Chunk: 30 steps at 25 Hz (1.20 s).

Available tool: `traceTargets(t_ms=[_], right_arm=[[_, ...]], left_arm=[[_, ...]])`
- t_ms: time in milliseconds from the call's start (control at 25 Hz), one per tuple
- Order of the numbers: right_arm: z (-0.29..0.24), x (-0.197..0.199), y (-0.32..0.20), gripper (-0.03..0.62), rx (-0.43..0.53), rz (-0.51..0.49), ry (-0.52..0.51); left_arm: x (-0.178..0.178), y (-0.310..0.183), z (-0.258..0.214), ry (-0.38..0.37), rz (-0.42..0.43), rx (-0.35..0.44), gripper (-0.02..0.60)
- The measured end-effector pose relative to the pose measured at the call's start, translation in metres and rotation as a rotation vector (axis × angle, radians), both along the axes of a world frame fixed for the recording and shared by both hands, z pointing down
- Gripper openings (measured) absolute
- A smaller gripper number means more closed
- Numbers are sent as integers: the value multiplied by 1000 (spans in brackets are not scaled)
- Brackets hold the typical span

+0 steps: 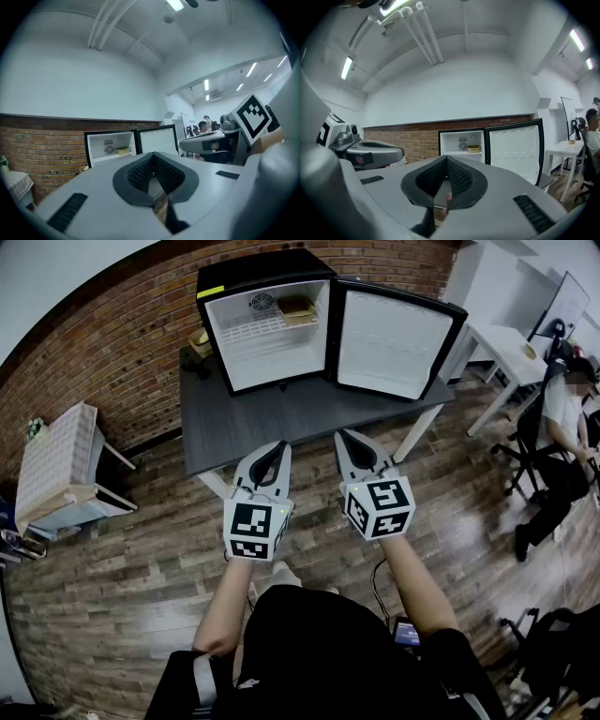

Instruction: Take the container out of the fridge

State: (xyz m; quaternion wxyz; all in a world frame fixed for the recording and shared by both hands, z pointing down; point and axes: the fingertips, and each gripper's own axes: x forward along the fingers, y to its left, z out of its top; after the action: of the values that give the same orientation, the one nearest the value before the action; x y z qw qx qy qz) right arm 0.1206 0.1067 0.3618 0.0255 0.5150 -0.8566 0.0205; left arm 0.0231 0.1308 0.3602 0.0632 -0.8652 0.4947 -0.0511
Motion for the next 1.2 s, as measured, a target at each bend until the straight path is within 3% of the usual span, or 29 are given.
traceTargets(t_ms=[640, 1200], right_arm=[[19, 13, -18, 41, -30, -52, 2], [26, 6, -131, 41, -52, -94, 34]], left_arm=[[22, -20, 8, -36, 5, -21, 14], [19, -137, 12, -4, -13, -34, 14]])
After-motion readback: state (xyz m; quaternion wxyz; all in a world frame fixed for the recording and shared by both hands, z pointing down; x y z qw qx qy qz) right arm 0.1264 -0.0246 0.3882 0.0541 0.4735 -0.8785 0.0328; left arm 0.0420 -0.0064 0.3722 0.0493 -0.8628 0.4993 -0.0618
